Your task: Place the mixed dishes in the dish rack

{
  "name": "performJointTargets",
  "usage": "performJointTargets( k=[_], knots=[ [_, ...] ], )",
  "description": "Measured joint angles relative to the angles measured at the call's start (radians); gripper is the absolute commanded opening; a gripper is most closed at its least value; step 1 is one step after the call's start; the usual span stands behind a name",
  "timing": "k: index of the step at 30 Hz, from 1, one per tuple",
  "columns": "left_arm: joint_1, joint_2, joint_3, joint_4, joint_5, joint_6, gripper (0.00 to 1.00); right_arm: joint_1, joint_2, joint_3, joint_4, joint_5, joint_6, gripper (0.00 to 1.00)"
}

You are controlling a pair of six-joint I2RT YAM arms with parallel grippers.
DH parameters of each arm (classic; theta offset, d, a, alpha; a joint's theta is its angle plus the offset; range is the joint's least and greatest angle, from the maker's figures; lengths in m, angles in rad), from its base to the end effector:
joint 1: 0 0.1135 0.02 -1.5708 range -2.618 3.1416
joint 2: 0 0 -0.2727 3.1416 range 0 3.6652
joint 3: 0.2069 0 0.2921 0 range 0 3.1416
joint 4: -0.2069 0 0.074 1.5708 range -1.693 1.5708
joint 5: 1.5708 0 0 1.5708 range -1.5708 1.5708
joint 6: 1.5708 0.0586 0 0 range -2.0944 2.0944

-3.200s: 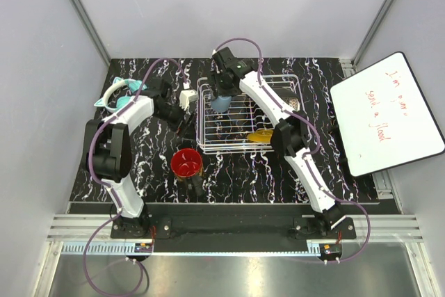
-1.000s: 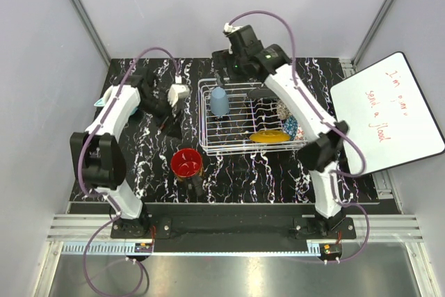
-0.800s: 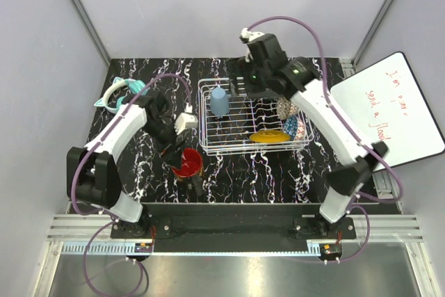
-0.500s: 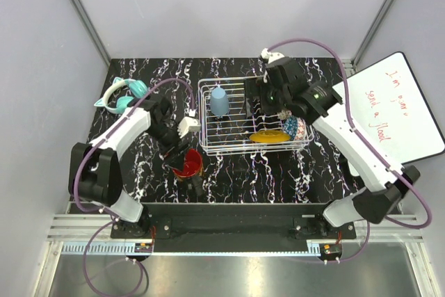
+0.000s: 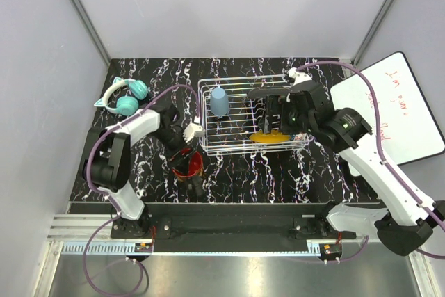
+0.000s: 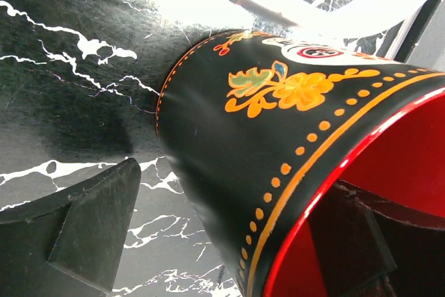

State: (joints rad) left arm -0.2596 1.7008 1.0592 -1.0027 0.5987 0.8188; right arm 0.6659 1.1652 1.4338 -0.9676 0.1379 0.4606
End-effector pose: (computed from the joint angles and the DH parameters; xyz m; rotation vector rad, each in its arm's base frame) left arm 0.2924 -0.1118 0.1388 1.4669 2.5160 -0.8934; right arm 0.2198 0.1624 0.4128 -0.1620 2.2945 0.4375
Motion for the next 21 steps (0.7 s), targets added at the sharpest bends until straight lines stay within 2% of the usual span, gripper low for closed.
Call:
performJointTargets(
  k=[3,4,6,7,15,21],
  knots=[
    [-0.001,-0.024,-0.014,0.015,0.008,-0.006,0.61,0.000,0.008,-0.005,0.000,-0.004,0.009,1.00],
    [-0.002,-0.043,-0.021,0.021,0.015,-0.002,0.35,0.000,0.014,-0.006,0.000,-0.008,0.010,1.00],
    [-0.007,-0.066,-0.022,0.040,0.001,-0.006,0.08,0.000,0.032,-0.006,0.002,-0.019,0.010,1.00],
    [-0.007,-0.079,-0.014,0.033,0.007,-0.003,0.00,0.000,0.039,-0.006,0.002,-0.024,0.010,1.00],
    [-0.007,-0.172,-0.004,-0.026,0.012,0.047,0.00,0.000,0.079,-0.023,0.026,-0.064,0.011,1.00],
    [-0.006,-0.183,0.089,-0.206,0.006,0.125,0.00,0.000,0.079,-0.030,0.043,-0.079,0.015,1.00]
  ],
)
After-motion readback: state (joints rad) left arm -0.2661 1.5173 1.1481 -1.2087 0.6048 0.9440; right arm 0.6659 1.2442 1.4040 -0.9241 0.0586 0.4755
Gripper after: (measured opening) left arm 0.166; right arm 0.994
